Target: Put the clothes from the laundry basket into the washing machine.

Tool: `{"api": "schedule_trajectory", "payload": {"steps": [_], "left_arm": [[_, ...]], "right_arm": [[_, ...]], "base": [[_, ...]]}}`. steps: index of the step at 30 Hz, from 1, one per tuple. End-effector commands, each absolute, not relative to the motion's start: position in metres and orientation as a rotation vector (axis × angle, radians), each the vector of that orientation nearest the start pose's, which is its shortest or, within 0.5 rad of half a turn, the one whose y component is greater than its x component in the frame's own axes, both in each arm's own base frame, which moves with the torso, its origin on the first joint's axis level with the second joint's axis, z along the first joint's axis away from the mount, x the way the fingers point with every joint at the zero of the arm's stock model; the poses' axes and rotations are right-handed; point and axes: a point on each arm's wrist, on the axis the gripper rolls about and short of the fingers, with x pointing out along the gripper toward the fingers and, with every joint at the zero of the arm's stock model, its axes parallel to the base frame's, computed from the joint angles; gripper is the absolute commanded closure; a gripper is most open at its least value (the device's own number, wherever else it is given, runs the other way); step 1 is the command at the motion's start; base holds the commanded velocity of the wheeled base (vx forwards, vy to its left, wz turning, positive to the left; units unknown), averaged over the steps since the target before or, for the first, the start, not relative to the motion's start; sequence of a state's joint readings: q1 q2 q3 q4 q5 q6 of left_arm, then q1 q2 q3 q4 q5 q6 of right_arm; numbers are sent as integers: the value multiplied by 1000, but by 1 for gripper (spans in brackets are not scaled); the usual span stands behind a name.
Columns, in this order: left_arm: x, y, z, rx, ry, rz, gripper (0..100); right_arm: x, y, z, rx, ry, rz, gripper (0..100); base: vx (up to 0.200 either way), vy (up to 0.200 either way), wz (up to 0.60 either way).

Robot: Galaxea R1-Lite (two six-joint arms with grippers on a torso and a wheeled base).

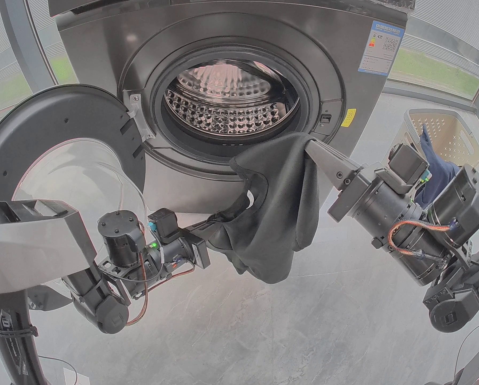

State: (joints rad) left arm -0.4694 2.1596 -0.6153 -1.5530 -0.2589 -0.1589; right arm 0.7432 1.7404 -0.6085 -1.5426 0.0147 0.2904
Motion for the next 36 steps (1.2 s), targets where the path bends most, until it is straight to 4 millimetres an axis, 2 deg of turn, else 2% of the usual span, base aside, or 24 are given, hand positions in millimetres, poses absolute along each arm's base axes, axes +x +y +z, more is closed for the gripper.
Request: {"api": "schedule_trajectory", "payload": {"steps": [1,4,5,20,29,36], "left_arm": [[306,-166,57,-145,120,-736,100],[307,-169,43,-141,161,-743,100],[309,-170,40,-140,165,-744,0],[344,-186,24,-152,104,-731,0],[358,-191,31,-159,41,-730,0],[360,-197,35,-161,19,-744,0]], "right_arm": [[210,196,213,429,-292,810,100],[209,196,214,430,-294,812,100],[209,196,214,430,-294,814,100],[208,196,215,431,-297,815,100],[208,196,215,431,-295,817,100],[208,196,214,431,-295,818,100]], "base": [[0,0,0],[0,0,0],[0,0,0],[0,0,0],[0,0,0],[0,0,0]]}}
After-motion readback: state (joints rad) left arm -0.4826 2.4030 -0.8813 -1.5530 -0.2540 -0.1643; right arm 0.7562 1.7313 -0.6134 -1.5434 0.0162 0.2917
